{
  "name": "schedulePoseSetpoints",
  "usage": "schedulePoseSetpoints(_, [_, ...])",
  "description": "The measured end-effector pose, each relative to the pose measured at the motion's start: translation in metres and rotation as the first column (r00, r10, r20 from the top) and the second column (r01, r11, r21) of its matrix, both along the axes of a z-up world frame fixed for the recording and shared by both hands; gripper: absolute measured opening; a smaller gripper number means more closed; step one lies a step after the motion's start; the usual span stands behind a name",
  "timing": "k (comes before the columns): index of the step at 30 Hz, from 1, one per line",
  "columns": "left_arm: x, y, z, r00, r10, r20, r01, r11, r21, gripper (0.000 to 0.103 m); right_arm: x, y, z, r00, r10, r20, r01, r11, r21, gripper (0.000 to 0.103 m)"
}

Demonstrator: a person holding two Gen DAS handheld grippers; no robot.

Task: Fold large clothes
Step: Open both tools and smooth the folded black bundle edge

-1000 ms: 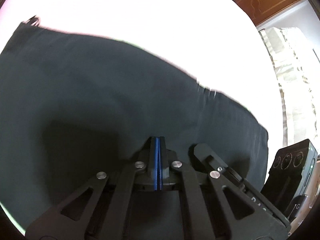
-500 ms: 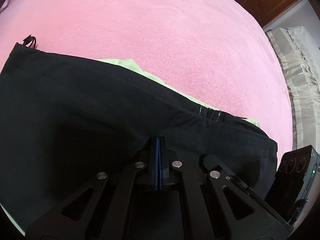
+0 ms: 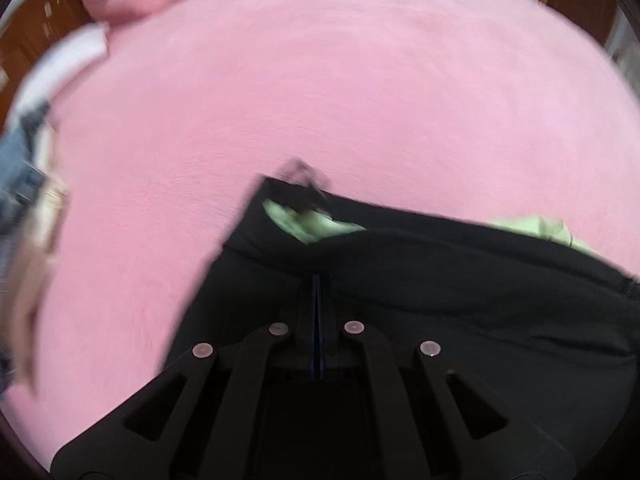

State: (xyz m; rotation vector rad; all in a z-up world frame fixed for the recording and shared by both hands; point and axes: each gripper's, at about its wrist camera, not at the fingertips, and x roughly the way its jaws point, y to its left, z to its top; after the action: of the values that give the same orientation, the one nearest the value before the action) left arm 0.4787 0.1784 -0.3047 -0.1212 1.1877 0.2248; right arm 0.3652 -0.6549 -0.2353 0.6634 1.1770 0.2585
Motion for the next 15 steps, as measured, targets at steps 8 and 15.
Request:
schedulePoseSetpoints(8, [0.02,0.015,0.022,0.999,0.003,-0.05,-0.004,1.0,-0.009,0.001,-0.024,-0.11,0.023,0.964,-0.265,-0.022,0.254,0.943,-0.215,0.0])
schedulePoseSetpoints(15, [0.007,-0.069,0.052,0.977,-0.213,0.018,0.213,0.961,-0.174,0.001,-0.004,-0.057,0.043,0.987,-0.148,0.057,0.156,0.974,-0.163,0.0])
